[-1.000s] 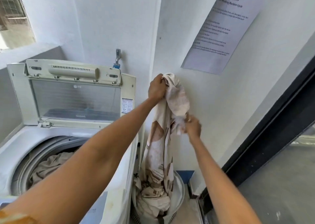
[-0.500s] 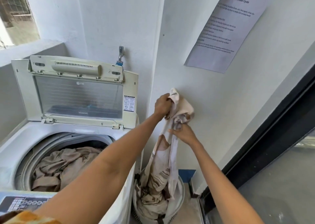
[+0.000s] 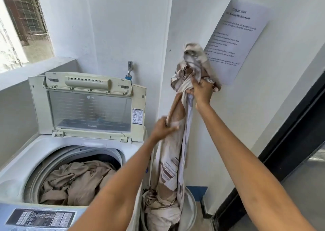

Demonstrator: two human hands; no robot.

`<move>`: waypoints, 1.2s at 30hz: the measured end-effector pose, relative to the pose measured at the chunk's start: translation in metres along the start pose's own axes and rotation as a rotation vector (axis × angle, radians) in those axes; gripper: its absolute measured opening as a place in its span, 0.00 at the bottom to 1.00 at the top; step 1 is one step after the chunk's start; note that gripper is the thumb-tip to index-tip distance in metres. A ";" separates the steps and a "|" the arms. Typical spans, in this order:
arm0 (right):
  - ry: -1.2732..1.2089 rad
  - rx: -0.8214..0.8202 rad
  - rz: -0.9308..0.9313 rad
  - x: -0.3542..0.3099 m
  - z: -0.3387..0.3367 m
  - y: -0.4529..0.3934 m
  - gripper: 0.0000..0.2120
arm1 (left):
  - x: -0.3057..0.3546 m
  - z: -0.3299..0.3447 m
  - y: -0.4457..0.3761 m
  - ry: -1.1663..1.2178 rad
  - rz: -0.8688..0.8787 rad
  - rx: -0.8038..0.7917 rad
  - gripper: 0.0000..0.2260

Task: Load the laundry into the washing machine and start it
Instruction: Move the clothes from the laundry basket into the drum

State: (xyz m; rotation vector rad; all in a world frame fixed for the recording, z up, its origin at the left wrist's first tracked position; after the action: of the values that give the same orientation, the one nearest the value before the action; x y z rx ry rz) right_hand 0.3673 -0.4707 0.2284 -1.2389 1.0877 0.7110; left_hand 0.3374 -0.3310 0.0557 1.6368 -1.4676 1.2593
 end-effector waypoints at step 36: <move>0.326 0.135 0.074 0.030 -0.012 0.002 0.26 | -0.019 -0.026 -0.012 -0.603 -0.230 -0.384 0.24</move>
State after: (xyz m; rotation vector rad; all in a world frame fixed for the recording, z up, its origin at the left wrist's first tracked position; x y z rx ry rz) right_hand 0.3733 -0.4859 0.1998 -1.2287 1.4311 0.4906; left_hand 0.3440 -0.2975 0.0494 1.9239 -1.6639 0.3270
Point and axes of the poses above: each hand's wrist, its own y-axis away from the middle knuckle, its own z-axis out of the palm, x = y × z, the point moved 3 cm from there along -y, towards the middle knuckle, and after that the axes turned 3 degrees about x, right-handed, at the moved point
